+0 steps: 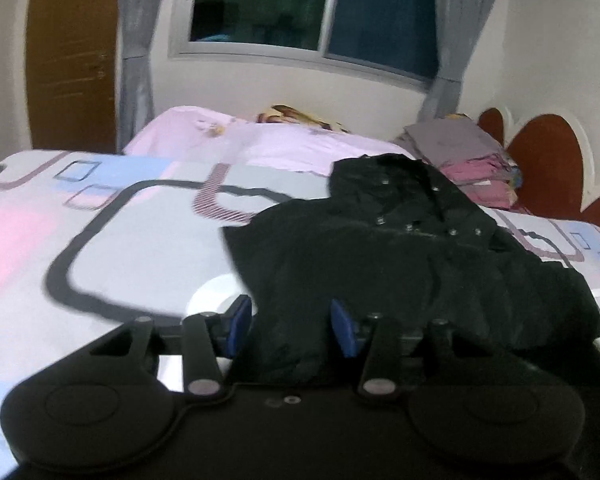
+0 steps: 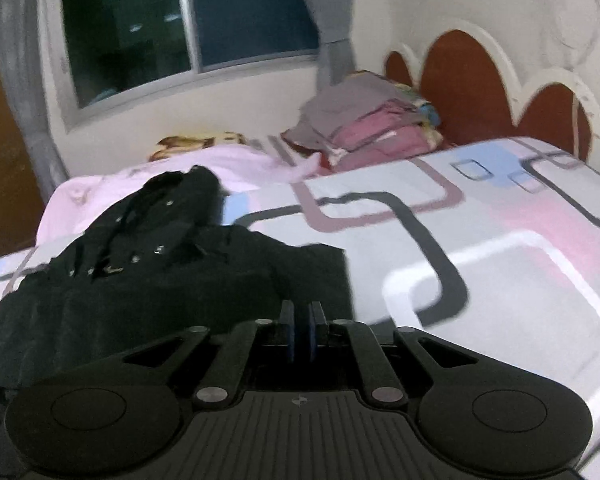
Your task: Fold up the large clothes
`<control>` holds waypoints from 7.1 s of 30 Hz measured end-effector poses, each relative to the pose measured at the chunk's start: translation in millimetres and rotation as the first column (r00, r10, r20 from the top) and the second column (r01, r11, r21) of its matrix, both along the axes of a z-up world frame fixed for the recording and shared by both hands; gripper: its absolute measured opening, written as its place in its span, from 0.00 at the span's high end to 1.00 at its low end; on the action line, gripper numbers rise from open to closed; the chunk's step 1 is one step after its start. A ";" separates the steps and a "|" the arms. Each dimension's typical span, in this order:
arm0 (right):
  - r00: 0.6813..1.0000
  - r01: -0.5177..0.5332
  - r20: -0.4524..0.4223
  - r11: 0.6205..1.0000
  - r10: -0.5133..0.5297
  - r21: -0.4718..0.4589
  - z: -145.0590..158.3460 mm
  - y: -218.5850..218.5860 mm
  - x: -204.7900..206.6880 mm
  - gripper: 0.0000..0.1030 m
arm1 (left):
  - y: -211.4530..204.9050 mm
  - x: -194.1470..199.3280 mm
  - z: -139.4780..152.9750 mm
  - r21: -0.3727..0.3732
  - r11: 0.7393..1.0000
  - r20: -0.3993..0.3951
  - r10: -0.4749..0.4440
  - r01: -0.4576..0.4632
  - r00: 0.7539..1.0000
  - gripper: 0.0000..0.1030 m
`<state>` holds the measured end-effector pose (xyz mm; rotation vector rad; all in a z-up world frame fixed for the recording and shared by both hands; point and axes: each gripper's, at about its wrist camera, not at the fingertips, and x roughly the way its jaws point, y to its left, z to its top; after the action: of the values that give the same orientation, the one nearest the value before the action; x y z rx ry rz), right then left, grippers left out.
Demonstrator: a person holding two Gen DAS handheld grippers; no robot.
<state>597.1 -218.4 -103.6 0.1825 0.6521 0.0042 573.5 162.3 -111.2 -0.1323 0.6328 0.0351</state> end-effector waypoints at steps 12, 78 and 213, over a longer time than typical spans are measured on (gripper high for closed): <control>0.977 -0.140 -0.179 0.984 0.119 -0.113 -52.4 14.3 40.6 0.94 | -30.2 47.0 -42.8 0.047 0.993 -0.197 -0.095 0.106 0.976 0.58; 0.964 -0.265 -0.018 0.962 0.267 0.061 13.2 31.6 183.5 0.37 | -53.9 193.4 32.4 0.172 0.965 -0.062 -0.191 0.199 0.980 0.23; 0.918 -0.379 -0.144 0.925 0.370 -0.040 -72.9 93.7 -6.1 0.32 | -140.0 4.2 -66.1 0.285 0.941 -0.156 -0.142 0.183 0.977 0.54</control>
<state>591.1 -124.6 -176.5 -0.0108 0.8129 0.3423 577.7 22.4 -177.3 0.2167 0.7633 -0.0211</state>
